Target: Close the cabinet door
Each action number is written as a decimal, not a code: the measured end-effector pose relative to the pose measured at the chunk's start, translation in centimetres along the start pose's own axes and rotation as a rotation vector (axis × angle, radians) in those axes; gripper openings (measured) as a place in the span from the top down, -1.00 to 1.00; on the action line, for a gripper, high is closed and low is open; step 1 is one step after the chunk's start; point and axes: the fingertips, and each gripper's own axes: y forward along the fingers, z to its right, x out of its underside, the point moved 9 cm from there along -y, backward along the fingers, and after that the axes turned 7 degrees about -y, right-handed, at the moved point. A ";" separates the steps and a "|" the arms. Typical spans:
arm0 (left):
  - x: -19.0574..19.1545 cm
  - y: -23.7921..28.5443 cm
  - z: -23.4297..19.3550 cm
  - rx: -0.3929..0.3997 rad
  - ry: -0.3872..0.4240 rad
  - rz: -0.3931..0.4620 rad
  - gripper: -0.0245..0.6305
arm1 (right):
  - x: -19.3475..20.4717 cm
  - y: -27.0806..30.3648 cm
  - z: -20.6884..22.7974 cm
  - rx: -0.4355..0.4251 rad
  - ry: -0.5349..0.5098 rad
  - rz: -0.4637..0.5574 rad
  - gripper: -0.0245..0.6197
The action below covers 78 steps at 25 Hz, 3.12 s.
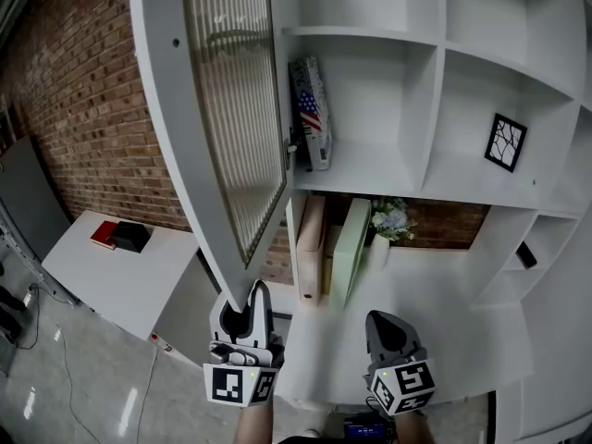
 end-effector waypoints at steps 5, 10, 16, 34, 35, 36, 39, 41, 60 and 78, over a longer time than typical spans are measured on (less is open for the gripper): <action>0.1 0.0 0.3 -0.038 0.013 -0.033 0.65 | -0.2 -0.4 -0.4 0.003 -0.003 0.002 0.92; -0.2 0.0 0.4 -0.024 0.003 -0.047 0.70 | -0.7 -0.7 -0.7 0.009 -0.002 0.004 0.92; -0.4 0.2 1.4 0.010 0.047 -0.051 0.72 | -0.8 -0.9 -1.0 0.009 -0.002 0.012 0.92; 1.2 0.7 4.7 0.085 0.114 -0.110 0.63 | -0.6 -1.3 -0.6 0.026 0.000 0.019 0.92; 1.3 0.7 4.9 0.092 0.118 -0.113 0.63 | -0.6 -1.3 -0.6 0.027 0.000 0.020 0.92; 1.4 0.7 5.0 0.098 0.120 -0.115 0.62 | -0.6 -1.3 -0.6 0.028 -0.001 0.020 0.92; 1.6 0.8 5.4 0.118 0.134 -0.119 0.58 | -0.5 -1.2 -0.5 0.034 -0.001 0.022 0.92; 1.9 0.9 5.7 0.138 0.152 -0.131 0.58 | -0.7 -1.3 -0.3 0.038 0.004 0.024 0.92; 3.4 2.0 7.5 0.287 0.212 -0.175 0.48 | -1.8 -1.4 0.5 0.078 0.027 0.052 0.92; 4.7 4.8 10.7 0.376 0.341 -0.210 0.46 | -1.7 -4.3 4.4 0.191 0.022 0.043 0.92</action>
